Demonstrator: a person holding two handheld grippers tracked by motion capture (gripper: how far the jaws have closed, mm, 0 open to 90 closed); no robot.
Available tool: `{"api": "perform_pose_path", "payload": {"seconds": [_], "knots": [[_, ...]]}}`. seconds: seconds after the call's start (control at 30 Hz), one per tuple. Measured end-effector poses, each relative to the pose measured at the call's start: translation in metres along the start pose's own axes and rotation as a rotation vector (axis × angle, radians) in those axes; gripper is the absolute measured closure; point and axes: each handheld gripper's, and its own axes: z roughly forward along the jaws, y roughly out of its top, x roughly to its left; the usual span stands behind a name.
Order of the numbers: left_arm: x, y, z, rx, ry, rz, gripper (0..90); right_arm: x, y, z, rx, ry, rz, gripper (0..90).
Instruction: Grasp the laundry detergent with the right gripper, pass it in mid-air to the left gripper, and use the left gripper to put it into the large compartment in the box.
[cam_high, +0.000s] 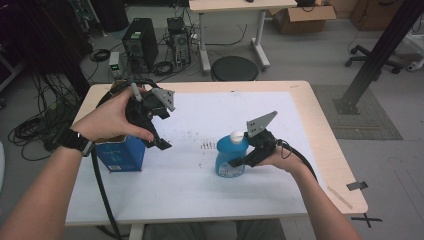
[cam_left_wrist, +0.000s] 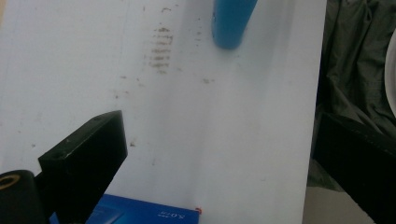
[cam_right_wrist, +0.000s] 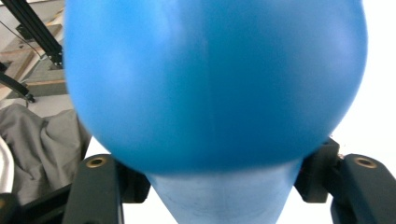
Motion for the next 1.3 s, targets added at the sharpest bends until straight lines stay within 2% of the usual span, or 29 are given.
{"api": "perform_pose_path", "payload": {"seconds": [0.27,0.37,0.7,0.83,0.87,0.9,1.1,1.13,1.2,1.3], "knots": [[0.000,0.002,0.000,-0.003,0.001,0.001,4.2,0.002,0.000,-0.001,-0.013,-0.029,-0.034,39.5],[-0.001,0.003,0.000,-0.005,0.001,0.003,4.2,0.003,0.002,-0.005,-0.016,-0.069,-0.044,42.5],[-0.001,0.006,-0.006,-0.008,0.007,0.008,4.3,0.005,0.012,-0.004,0.024,-0.069,-0.047,43.1],[-0.003,0.007,-0.010,-0.011,0.012,0.011,4.3,0.009,0.031,-0.009,0.024,-0.064,-0.059,43.1],[-0.003,0.007,-0.010,-0.011,0.012,0.011,4.3,0.009,0.031,-0.009,0.024,-0.064,-0.059,43.1],[-0.003,0.009,-0.013,-0.014,0.015,0.013,4.3,0.010,0.041,-0.011,0.023,-0.061,-0.064,43.2],[-0.005,0.012,-0.020,-0.016,0.019,0.015,4.3,0.014,0.072,-0.014,0.043,-0.033,-0.090,43.1],[-0.006,0.013,-0.021,-0.019,0.023,0.017,4.3,0.014,0.072,-0.014,0.043,-0.033,-0.090,43.1],[-0.007,0.017,-0.027,-0.021,0.027,0.021,4.2,0.015,0.089,-0.014,0.048,-0.014,-0.102,43.1],[-0.008,0.021,-0.032,-0.032,0.030,0.023,4.0,0.016,0.102,-0.013,0.055,-0.013,-0.113,43.1]]}}
